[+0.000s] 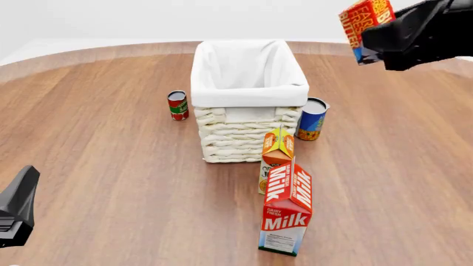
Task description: Pick up the butter and put it in the basket.
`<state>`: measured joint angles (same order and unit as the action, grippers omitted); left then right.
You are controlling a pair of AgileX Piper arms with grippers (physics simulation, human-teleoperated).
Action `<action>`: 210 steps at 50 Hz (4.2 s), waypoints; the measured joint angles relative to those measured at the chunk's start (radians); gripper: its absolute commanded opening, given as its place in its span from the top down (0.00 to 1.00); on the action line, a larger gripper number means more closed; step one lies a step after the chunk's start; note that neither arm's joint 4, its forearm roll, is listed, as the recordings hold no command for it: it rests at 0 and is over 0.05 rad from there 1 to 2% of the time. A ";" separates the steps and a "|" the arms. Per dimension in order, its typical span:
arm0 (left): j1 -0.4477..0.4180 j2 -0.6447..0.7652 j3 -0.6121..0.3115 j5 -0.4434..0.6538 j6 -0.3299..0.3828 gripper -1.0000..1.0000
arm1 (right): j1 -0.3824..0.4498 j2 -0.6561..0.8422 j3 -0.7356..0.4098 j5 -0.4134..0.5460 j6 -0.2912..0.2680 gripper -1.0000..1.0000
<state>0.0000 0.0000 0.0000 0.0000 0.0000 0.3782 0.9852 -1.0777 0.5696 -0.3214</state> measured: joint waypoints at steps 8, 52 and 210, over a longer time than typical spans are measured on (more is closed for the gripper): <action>0.000 0.000 0.000 0.000 0.000 0.00 | 0.055 0.046 -0.128 0.044 0.245 1.00; 0.000 0.000 0.000 0.000 0.000 0.00 | 0.190 0.531 -0.723 0.231 0.371 1.00; 0.000 0.000 0.000 0.000 0.000 0.00 | 0.079 1.185 -0.971 0.096 0.263 0.00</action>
<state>0.0000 0.0000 0.0000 0.0000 0.0000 0.4570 2.1699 -2.0483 0.6654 -0.0582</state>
